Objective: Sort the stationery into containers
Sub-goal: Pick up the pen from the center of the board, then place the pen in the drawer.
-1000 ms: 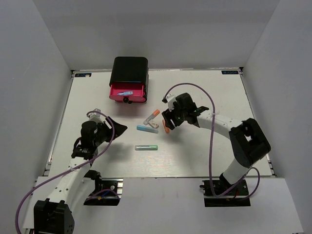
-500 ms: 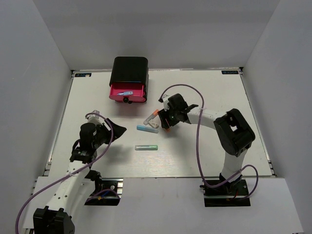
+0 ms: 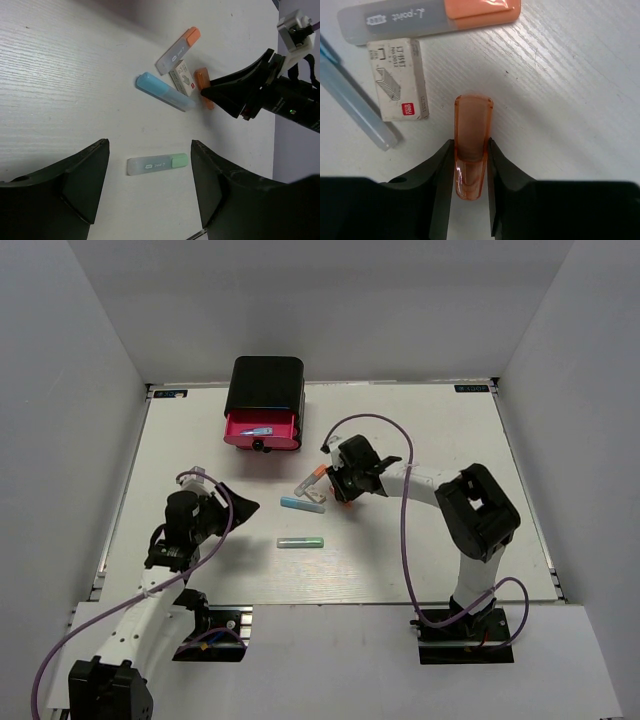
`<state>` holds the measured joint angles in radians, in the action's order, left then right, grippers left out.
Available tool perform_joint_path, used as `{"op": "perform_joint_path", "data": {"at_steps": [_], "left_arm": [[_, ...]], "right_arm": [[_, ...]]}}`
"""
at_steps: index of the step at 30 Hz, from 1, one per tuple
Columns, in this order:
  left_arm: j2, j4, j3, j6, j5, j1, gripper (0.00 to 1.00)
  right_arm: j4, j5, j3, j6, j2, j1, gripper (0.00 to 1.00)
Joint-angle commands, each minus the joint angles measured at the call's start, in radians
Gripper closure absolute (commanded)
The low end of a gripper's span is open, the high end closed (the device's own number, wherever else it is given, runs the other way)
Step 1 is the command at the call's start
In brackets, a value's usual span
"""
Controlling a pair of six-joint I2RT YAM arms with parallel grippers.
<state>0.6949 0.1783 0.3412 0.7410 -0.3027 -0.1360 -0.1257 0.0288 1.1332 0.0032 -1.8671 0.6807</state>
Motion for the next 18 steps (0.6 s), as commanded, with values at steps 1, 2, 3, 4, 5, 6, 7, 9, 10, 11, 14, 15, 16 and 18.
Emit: {"op": "perform_joint_path", "data": {"at_steps": [1, 2, 3, 4, 5, 6, 7, 9, 10, 11, 14, 15, 16, 18], "left_arm": [[0.009, -0.042, 0.021, -0.005, -0.001, -0.002, 0.24], [0.009, -0.042, 0.021, -0.005, -0.001, -0.002, 0.24], [0.020, -0.054, 0.021, -0.005, -0.001, -0.002, 0.24], [0.020, -0.068, 0.012, -0.005, -0.010, -0.002, 0.24], [0.032, -0.068, 0.012, -0.005, -0.010, -0.002, 0.24], [0.032, -0.080, 0.012, -0.005, -0.010, -0.002, 0.24], [0.043, -0.089, 0.012, -0.005, -0.019, -0.002, 0.24], [0.043, -0.089, 0.012, -0.005, -0.019, -0.002, 0.24], [0.043, -0.100, 0.012, -0.005, -0.019, -0.002, 0.24], [0.043, -0.100, 0.002, -0.005, -0.019, -0.002, 0.24], [0.032, -0.109, 0.002, 0.004, -0.019, -0.002, 0.24], [0.032, -0.109, 0.002, 0.004, -0.019, -0.002, 0.24], [0.032, -0.100, 0.002, 0.004, -0.019, -0.002, 0.24], [0.022, -0.089, 0.002, 0.004, -0.019, -0.002, 0.24]], "right_arm": [[0.020, 0.022, 0.017, -0.087, 0.104, -0.004, 0.84], [0.062, 0.035, 0.014, -0.112, 0.126, -0.004, 0.88], [0.083, 0.096, 0.013, -0.165, 0.166, -0.009, 0.95], [0.112, 0.127, 0.013, -0.221, 0.198, -0.007, 0.96], [0.162, 0.220, 0.022, -0.302, 0.213, -0.004, 1.00], [0.173, 0.246, 0.030, -0.302, 0.232, -0.006, 1.00], [0.196, 0.272, 0.051, -0.357, 0.239, -0.004, 1.00], [0.210, 0.364, 0.114, -0.390, 0.230, 0.002, 1.00], [0.251, 0.405, 0.129, -0.422, 0.208, 0.002, 1.00], [0.261, 0.466, 0.170, -0.434, 0.192, 0.003, 1.00], [0.300, 0.563, 0.328, -0.470, 0.105, 0.010, 1.00], [0.305, 0.575, 0.359, -0.463, 0.042, 0.010, 1.00], [0.319, 0.586, 0.390, -0.460, 0.020, 0.020, 1.00], [0.348, 0.576, 0.491, -0.444, -0.018, 0.025, 1.00]]}}
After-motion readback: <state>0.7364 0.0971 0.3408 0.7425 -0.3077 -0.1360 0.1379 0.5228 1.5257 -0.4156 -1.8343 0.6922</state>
